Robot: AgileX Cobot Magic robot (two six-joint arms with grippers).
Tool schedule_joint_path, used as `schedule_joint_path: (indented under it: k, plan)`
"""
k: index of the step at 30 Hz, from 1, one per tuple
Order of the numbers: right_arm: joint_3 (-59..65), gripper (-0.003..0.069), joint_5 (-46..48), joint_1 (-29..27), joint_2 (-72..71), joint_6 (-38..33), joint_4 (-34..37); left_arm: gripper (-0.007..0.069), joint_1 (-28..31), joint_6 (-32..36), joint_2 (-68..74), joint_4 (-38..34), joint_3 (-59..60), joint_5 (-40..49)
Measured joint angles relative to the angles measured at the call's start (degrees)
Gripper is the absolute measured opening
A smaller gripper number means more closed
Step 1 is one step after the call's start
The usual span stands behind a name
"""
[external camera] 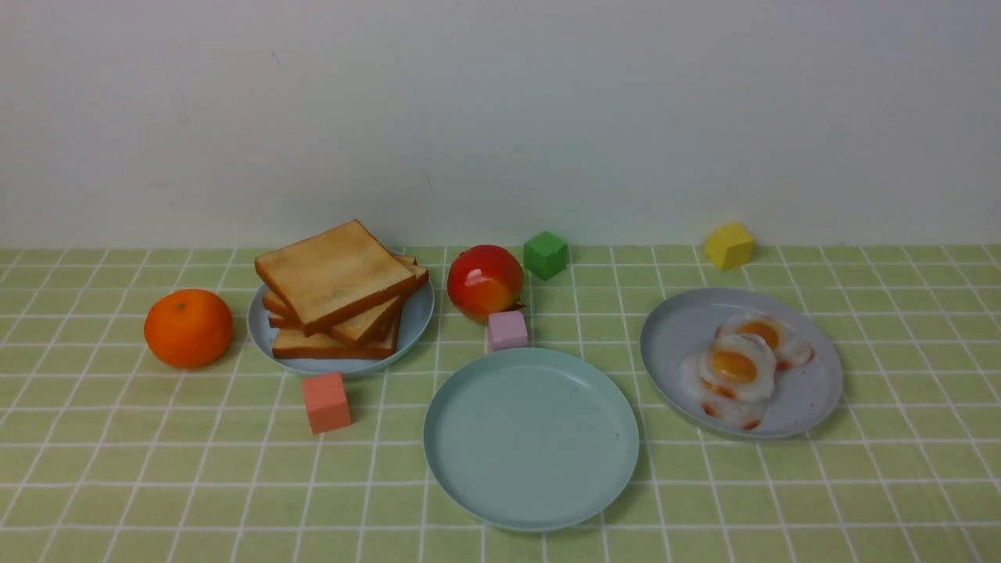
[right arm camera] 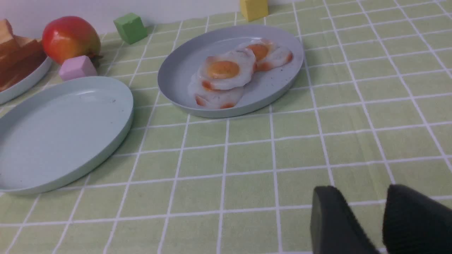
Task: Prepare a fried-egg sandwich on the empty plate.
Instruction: Use the left arm to grab a slice of bread
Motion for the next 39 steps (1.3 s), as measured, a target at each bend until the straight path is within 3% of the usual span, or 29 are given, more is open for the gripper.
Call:
schedule_joint_path:
  k: [39]
  plan:
    - [0.37,0.0241,-2.21,0.0,0.0,0.0,0.0,0.0238,0.0,0.0,0.0,1.95,0.26,-2.51]
